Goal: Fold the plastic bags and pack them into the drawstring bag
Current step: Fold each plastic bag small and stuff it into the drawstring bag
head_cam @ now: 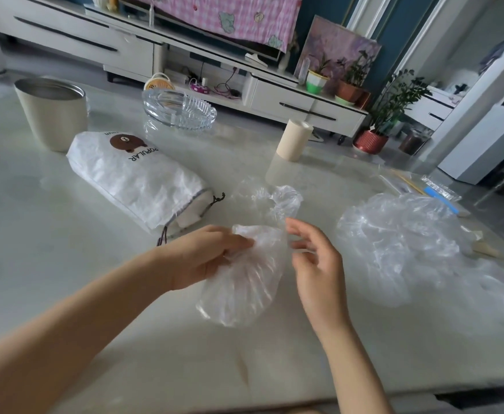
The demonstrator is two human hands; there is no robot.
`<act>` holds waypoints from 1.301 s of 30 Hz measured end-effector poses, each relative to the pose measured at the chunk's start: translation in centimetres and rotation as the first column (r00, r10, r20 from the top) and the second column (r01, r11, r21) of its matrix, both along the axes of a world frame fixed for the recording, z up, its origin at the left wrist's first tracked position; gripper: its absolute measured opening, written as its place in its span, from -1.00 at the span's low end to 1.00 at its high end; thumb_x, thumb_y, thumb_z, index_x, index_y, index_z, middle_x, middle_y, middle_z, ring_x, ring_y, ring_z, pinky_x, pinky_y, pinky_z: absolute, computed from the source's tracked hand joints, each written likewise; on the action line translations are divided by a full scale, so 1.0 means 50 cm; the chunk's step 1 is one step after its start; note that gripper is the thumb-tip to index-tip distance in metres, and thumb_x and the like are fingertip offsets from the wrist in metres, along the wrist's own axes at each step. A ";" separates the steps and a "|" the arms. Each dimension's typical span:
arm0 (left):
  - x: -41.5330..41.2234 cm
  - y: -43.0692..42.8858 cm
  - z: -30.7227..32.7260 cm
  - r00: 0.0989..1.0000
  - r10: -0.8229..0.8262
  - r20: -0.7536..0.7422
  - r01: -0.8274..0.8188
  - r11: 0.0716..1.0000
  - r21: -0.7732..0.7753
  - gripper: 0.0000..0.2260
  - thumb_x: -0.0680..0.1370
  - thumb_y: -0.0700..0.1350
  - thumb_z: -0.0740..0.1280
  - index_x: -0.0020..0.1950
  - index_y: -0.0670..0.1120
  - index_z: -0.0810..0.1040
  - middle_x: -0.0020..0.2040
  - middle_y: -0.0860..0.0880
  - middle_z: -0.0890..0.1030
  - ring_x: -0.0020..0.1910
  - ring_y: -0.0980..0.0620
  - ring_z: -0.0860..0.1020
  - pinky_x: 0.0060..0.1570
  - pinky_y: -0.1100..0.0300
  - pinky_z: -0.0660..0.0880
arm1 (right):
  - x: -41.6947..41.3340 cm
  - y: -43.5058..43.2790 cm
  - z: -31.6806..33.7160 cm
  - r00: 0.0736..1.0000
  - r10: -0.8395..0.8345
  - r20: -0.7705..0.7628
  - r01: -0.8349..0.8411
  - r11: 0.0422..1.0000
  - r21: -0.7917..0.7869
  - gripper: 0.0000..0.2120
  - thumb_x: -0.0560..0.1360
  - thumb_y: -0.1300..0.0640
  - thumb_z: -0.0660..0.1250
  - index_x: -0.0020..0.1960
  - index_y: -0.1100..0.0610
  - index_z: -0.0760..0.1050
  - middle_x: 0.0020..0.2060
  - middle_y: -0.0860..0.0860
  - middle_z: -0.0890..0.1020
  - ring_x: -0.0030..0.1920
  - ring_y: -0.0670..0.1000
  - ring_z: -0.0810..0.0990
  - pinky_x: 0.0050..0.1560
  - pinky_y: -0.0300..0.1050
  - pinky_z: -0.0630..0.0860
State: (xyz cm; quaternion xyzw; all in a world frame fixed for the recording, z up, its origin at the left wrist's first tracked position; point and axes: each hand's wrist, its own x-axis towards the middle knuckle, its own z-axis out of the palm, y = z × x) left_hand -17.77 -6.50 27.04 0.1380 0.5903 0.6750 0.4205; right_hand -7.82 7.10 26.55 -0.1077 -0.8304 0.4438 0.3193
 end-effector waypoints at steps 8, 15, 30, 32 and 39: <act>-0.005 0.001 -0.004 0.986 0.124 -0.107 -0.133 0.988 -0.077 -0.75 0.56 -0.16 0.30 -0.31 -0.14 0.41 -0.55 0.02 0.42 -0.61 0.14 0.40 -0.59 0.37 0.33 | 0.013 -0.047 -0.035 0.967 0.238 -0.092 -0.131 0.772 0.622 -0.82 0.40 0.25 0.30 -0.07 0.09 0.63 -0.03 -0.08 0.62 0.03 -0.02 0.51 0.11 -0.15 0.41; 0.005 0.007 -0.008 0.939 0.134 -0.317 -0.149 0.989 -0.024 -0.81 0.56 -0.23 0.30 -0.26 -0.14 0.42 -0.44 0.02 0.48 -0.50 0.13 0.43 -0.47 0.33 0.35 | 0.010 -0.054 -0.039 0.940 0.299 0.166 -0.285 0.953 -0.102 -0.83 0.43 0.05 0.34 -0.21 0.15 0.58 -0.30 -0.03 0.63 -0.24 -0.16 0.50 -0.16 -0.25 0.42; 0.009 0.008 -0.030 0.971 -0.052 -0.235 0.068 0.996 0.057 -0.57 0.30 -0.31 0.28 0.18 -0.26 0.50 0.11 -0.36 0.56 0.03 -0.21 0.59 0.07 -0.04 0.56 | 0.001 -0.030 -0.044 0.981 -0.007 0.195 0.028 0.994 -0.110 -0.77 0.52 0.13 0.32 -0.31 0.11 0.49 -0.48 -0.17 0.48 -0.40 -0.19 0.39 -0.32 -0.28 0.32; 0.003 0.005 -0.027 0.970 -0.027 -0.241 0.040 0.998 0.048 -0.67 0.38 -0.40 0.28 0.14 -0.29 0.52 0.07 -0.33 0.60 0.00 -0.20 0.61 0.01 -0.03 0.58 | 0.006 -0.020 -0.051 0.977 -0.010 0.213 0.046 0.985 -0.165 -0.82 0.50 0.13 0.35 -0.26 0.17 0.55 -0.43 -0.14 0.54 -0.36 -0.17 0.45 -0.28 -0.25 0.36; -0.012 -0.005 0.003 0.983 -0.047 -0.179 0.068 0.991 0.112 -0.74 0.53 -0.44 0.15 0.00 -0.17 0.55 -0.20 -0.06 0.68 -0.22 0.03 0.66 -0.31 0.20 0.60 | 0.012 -0.011 -0.033 0.987 0.080 0.142 0.032 0.757 -0.652 -0.39 0.25 -0.08 0.55 0.22 0.06 0.44 0.06 0.01 0.59 -0.04 -0.07 0.58 -0.11 -0.23 0.46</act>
